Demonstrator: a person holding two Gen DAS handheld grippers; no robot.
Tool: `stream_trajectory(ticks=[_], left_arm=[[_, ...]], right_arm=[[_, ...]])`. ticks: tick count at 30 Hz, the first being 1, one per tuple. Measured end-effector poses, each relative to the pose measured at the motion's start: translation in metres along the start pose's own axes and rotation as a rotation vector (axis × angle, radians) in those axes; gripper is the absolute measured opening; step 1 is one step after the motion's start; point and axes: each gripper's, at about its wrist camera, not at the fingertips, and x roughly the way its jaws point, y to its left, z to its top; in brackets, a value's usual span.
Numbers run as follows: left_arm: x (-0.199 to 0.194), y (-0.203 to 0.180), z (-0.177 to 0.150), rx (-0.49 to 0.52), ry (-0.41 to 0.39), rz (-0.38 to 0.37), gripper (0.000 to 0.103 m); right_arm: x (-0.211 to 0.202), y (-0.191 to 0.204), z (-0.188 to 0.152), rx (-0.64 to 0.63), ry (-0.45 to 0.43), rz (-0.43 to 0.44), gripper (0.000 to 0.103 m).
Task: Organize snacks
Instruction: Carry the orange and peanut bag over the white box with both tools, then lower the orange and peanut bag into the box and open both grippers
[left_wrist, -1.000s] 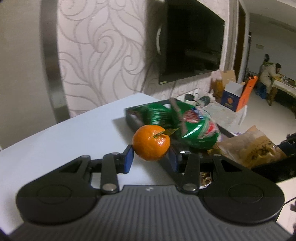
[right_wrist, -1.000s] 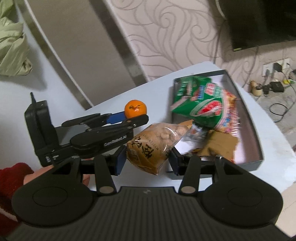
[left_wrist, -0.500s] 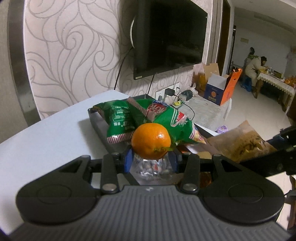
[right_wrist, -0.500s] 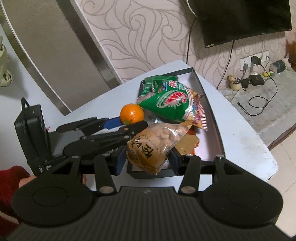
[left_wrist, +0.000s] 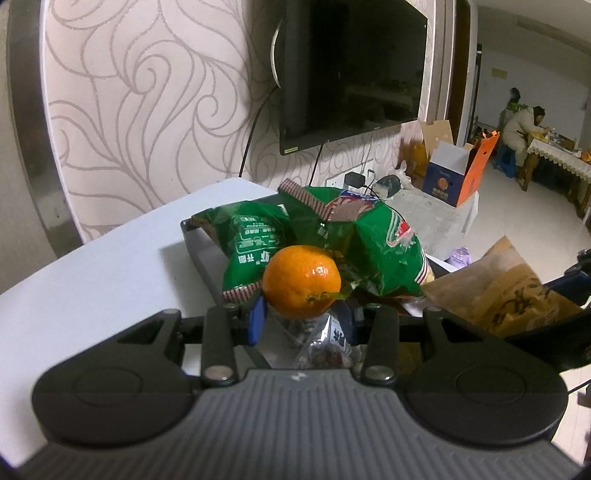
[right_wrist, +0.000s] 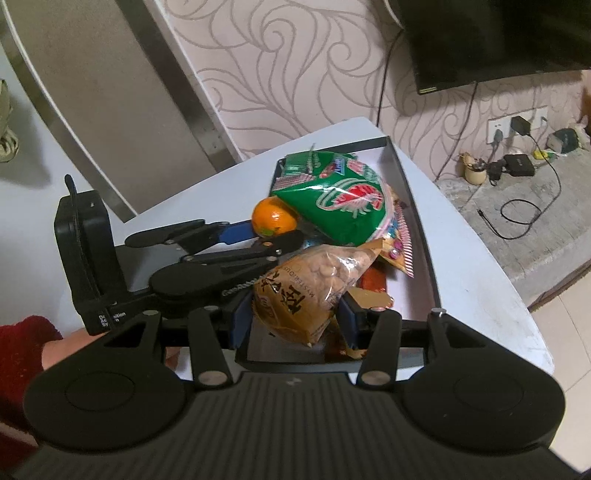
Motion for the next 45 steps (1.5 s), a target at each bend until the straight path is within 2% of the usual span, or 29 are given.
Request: stream_trajectory(ticks=[12,20,32,39,45], left_arm=[[0.007,0.006,0.011,-0.008,-0.006,0.005,0.044],[0.014,0.008,0.012,-0.006,0.006,-0.011,0.044],[0.021,0.009,0.009,0.018,0.038,0.01,0.044],[0.015,0.011,0.003,0.031,0.049,0.011,0.044],[0.013,0.012,0.006,0.035,0.044,0.026,0.044]], right_arm=[[0.011,0.006,0.01,-0.035,0.015,0.01,0.055],[0.016,0.008,0.001,-0.04,0.044,0.005,0.055],[0.028,0.019,-0.007,-0.067,0.074,0.024,0.055],[0.032,0.015,0.002,-0.098,0.048,-0.02,0.055],[0.059,0.007,0.016,-0.14,0.069,-0.082,0.055]])
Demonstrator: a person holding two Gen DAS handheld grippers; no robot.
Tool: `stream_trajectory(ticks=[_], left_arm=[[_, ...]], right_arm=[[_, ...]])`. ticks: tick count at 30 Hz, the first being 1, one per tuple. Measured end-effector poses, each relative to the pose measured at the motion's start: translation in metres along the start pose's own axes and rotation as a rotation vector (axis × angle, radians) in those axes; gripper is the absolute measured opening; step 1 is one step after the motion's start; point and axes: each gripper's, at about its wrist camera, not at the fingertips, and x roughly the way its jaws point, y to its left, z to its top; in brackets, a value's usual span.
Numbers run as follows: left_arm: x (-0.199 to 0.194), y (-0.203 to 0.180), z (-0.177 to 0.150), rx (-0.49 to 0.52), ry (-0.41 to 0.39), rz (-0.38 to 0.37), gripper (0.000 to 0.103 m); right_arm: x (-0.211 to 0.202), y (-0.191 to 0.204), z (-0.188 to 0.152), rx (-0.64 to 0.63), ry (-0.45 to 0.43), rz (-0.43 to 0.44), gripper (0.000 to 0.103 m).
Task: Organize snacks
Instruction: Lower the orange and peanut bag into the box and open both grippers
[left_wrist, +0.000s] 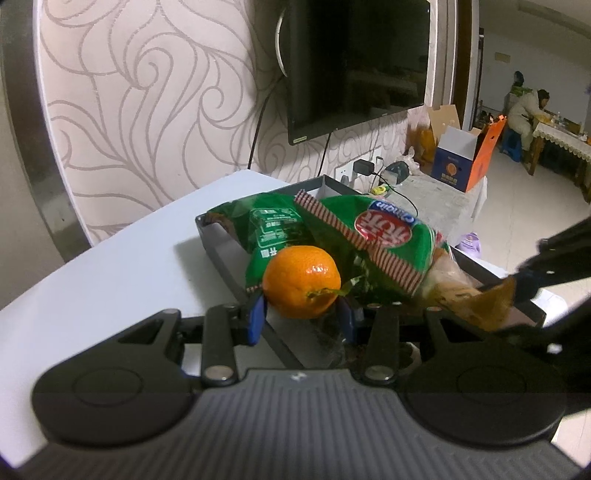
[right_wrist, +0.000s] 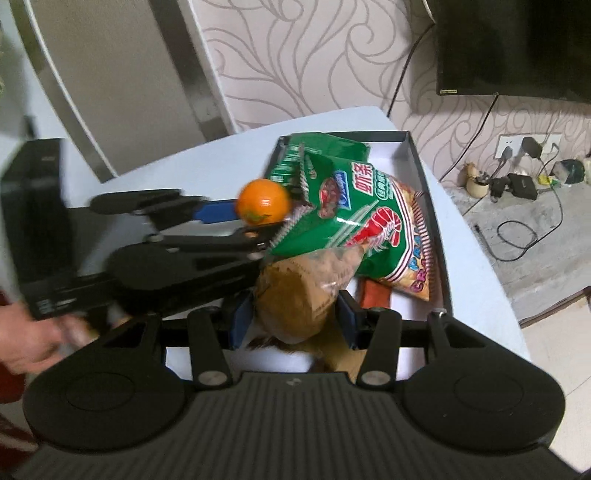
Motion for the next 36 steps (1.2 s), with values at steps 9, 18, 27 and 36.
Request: stream_trajectory(ticks=[9,18,27,36], left_arm=[[-0.002,-0.002,0.0,0.017,-0.005,0.006,0.044],[-0.001,-0.009,0.006,0.043,-0.016,-0.015,0.043],[-0.004,-0.011,0.006,0.038,-0.011,-0.017,0.043],[-0.016,-0.005,0.004,0.005,-0.033,0.011,0.064]], right_arm=[[0.009,0.002,-0.002,-0.055,0.02,-0.004,0.055],[0.003,0.004,-0.003,-0.089,0.011,-0.021,0.055],[-0.008,0.009,-0.009,-0.09,0.002,-0.019,0.058],[-0.043,0.017,-0.012,-0.084,-0.063,-0.001,0.064]])
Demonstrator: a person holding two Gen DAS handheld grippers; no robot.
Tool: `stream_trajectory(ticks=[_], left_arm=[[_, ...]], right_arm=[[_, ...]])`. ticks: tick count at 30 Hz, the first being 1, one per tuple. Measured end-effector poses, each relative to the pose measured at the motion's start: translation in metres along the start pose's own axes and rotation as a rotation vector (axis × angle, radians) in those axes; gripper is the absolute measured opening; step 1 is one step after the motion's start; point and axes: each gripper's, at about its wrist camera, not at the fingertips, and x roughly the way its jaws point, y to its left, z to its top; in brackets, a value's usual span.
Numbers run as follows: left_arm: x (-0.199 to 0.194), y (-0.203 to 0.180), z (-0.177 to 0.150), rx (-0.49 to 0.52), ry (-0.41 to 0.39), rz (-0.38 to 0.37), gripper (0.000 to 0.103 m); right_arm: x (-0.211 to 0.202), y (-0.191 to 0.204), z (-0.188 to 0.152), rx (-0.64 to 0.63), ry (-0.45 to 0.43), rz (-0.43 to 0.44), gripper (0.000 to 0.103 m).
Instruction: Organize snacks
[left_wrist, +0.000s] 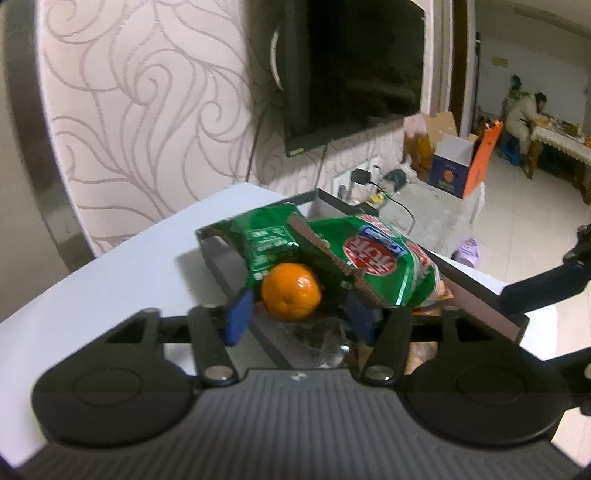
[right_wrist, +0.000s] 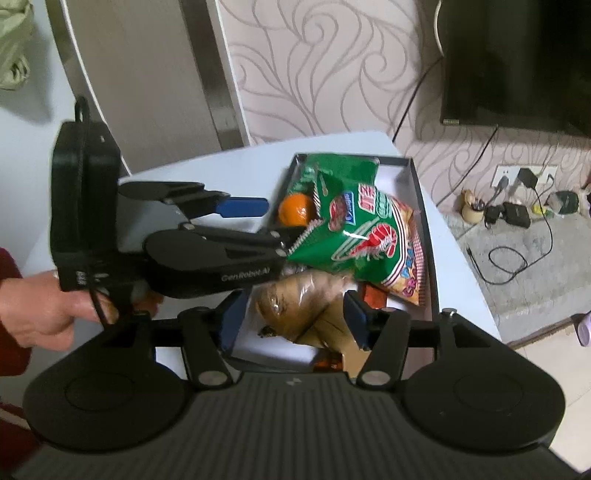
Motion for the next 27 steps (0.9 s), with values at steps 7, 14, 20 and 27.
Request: stream_trajectory(ticks=[7,14,20,27], left_arm=[[-0.002,0.006,-0.007,0.001,0.016,0.018,0.064],[-0.021,0.013,-0.007,-0.044,0.021,0.09,0.064],[-0.038,0.016,-0.01,-0.126,0.075,0.215,0.064],[-0.067,0.004,-0.005,-0.111,0.046,0.275,0.064]], right_arm=[[0.015,0.006,-0.007,-0.01,0.028,0.013,0.064],[-0.003,0.002,-0.011,0.046,0.016,0.049,0.069],[-0.028,-0.021,-0.024,0.176,-0.007,0.146,0.075],[-0.046,-0.025,-0.047,0.22,-0.02,0.178,0.076]])
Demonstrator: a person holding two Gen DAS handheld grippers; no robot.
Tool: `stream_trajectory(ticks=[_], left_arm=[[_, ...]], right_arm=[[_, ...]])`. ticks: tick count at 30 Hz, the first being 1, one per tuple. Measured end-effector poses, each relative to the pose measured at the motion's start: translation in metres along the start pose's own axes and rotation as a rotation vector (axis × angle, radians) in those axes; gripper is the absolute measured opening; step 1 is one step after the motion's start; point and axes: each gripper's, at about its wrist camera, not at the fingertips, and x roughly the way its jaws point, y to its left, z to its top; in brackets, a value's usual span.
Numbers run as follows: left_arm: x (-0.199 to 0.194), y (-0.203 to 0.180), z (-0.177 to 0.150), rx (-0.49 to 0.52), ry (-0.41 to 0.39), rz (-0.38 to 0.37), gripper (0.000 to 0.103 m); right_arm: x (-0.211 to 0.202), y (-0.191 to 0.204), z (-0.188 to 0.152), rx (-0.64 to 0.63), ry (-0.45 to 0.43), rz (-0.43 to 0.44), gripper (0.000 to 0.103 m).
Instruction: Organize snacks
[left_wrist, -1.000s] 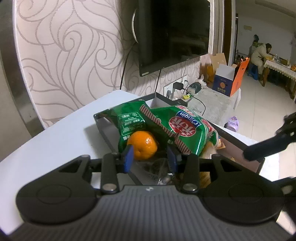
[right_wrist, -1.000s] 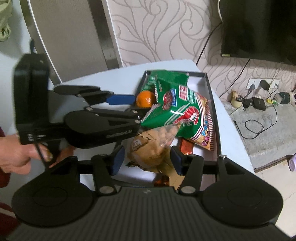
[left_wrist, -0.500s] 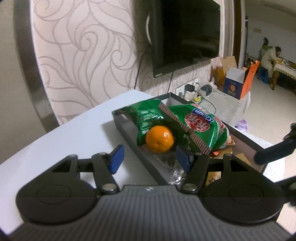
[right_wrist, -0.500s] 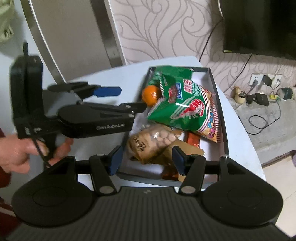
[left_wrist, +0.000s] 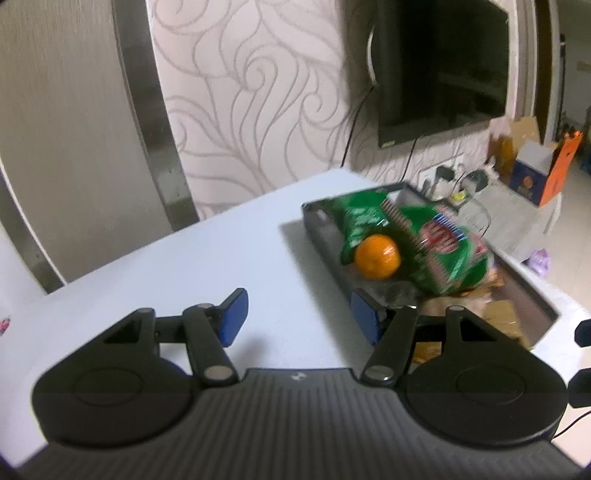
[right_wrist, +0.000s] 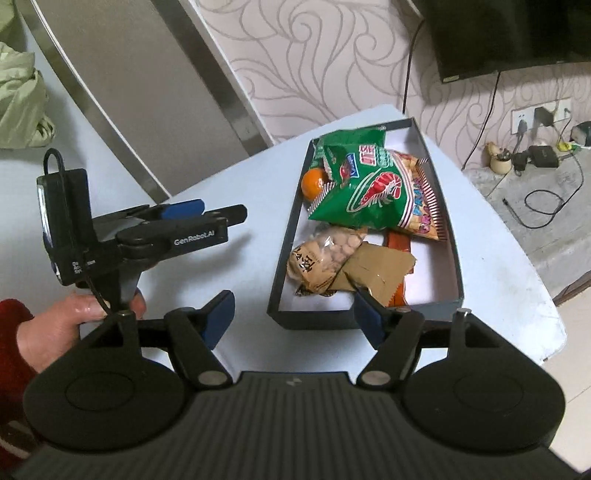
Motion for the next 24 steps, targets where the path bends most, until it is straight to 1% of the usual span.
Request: stream_trajectory(ticks=[2,3,5,7,9,10,11,13,14,16,18,20,24], left_arm=[[-0.014,-0.003,0.001,-0.007,-0.035,-0.024,0.064],[-0.023,-0.004,0.0,-0.018,-0.06,-0.047,0.064],[-0.037,-0.008,-0.004,-0.027,-0.084,-0.105,0.065],[-0.052,-0.012,-0.012,-0.039,-0.091,-0.175,0.07],[-0.068,-0.013,-0.023,-0.049,-0.114,-0.226,0.081],[-0.077,-0.015,-0.03,-0.035,-0.122,-0.24,0.083],[-0.083,-0.017,-0.036,-0.022,-0.117,-0.239,0.085],[-0.095,-0.019,-0.047,-0.006,-0.085,-0.257,0.085],[-0.101,-0.018,-0.052,-0.005,-0.081,-0.263,0.085],[-0.113,-0.018,-0.061,0.005,-0.078,-0.255,0.085],[-0.124,-0.02,-0.067,0.028,-0.086,-0.233,0.085],[-0.137,-0.022,-0.073,0.052,-0.124,-0.189,0.085],[-0.15,-0.028,-0.075,0.062,-0.156,-0.119,0.085]], right_arm=[[-0.012,0.005,-0.008,0.03,-0.038,-0.018,0.08],[-0.018,0.008,-0.014,0.049,-0.055,-0.03,0.081],[-0.031,0.02,-0.028,0.07,-0.076,-0.055,0.081],[-0.048,0.037,-0.046,0.084,-0.105,-0.094,0.082],[-0.066,0.051,-0.067,0.12,-0.136,-0.12,0.084],[-0.075,0.059,-0.079,0.132,-0.151,-0.139,0.085],[-0.083,0.068,-0.092,0.135,-0.162,-0.177,0.088],[-0.094,0.084,-0.118,0.15,-0.148,-0.251,0.088],[-0.099,0.091,-0.131,0.168,-0.133,-0.256,0.088],[-0.107,0.101,-0.15,0.197,-0.117,-0.263,0.088],[-0.115,0.114,-0.164,0.199,-0.115,-0.269,0.088],[-0.12,0.124,-0.173,0.195,-0.116,-0.27,0.089],[-0.128,0.133,-0.182,0.175,-0.129,-0.266,0.091]])
